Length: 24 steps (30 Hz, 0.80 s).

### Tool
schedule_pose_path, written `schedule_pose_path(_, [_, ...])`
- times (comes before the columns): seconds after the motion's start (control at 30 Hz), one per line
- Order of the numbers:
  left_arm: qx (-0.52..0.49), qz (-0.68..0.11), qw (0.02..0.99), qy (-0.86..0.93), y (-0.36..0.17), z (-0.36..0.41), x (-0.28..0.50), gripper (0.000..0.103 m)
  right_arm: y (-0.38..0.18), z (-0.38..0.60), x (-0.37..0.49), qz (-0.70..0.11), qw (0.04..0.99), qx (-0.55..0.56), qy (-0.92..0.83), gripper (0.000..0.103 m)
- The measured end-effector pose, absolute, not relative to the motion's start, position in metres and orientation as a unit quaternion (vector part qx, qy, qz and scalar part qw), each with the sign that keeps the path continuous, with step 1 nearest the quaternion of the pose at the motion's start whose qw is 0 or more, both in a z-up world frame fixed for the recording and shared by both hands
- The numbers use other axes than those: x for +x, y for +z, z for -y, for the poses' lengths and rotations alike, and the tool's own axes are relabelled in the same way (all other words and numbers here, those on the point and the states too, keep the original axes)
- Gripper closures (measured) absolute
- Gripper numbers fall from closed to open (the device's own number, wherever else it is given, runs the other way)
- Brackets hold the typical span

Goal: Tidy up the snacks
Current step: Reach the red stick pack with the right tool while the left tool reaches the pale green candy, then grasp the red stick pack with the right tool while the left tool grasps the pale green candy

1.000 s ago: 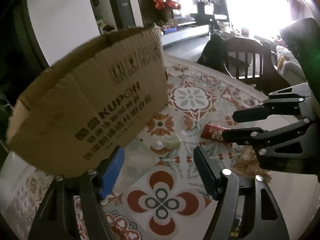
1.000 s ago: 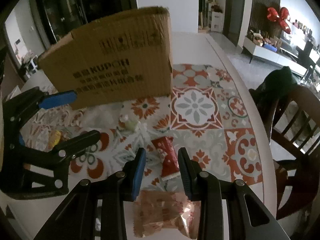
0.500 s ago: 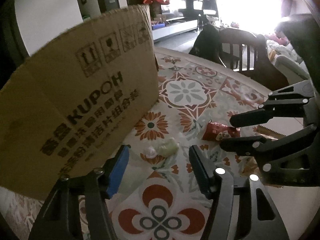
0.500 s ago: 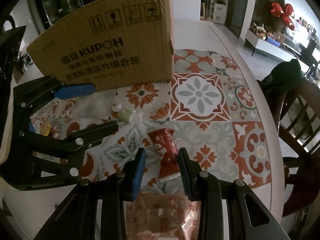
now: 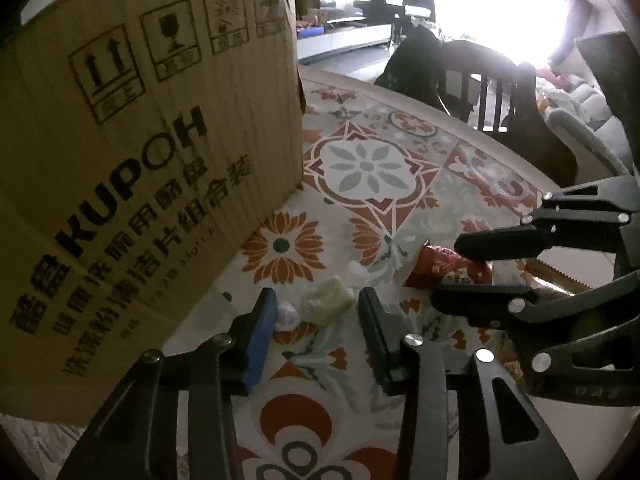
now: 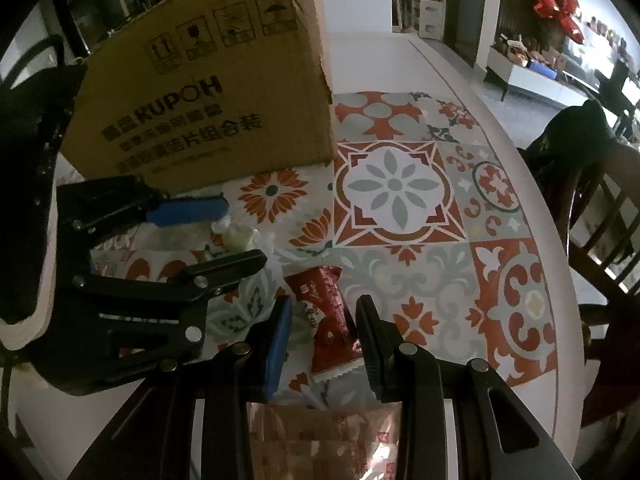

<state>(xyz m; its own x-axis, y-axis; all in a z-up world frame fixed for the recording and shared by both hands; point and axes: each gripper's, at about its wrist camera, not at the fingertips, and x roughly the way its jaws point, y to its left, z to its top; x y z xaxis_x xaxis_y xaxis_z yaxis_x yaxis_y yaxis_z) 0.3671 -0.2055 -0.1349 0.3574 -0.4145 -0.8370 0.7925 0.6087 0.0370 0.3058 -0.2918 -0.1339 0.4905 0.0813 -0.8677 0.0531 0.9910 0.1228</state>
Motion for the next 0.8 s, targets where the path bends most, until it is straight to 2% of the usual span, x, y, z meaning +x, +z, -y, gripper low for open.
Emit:
schedule_pose_path(0.17, [0.222,-0.422,0.791,-0.383,-0.135,0.206,0.366,0.069,-0.138,0.293,0.307,-0.505,0.86,0.073,0.011,0.07])
schedule_pose_path(0.23, [0.223,-0.419,0.792,-0.383,-0.135,0.207,0.364,0.071,-0.139,0.294,0.308,-0.504,0.86,0.077,0.013,0.079])
schedule_pose_path(0.4, [0.215,-0.419,0.794,-0.385,-0.132,0.206,0.359,0.075,-0.14,0.296,0.306,-0.5,0.862,0.089,0.014,0.08])
schedule_pose_path(0.8, [0.162,-0.424,0.816,-0.357,-0.113,0.184,0.349,0.076,-0.129,0.293,0.294,-0.483,0.87,0.099,0.019,0.08])
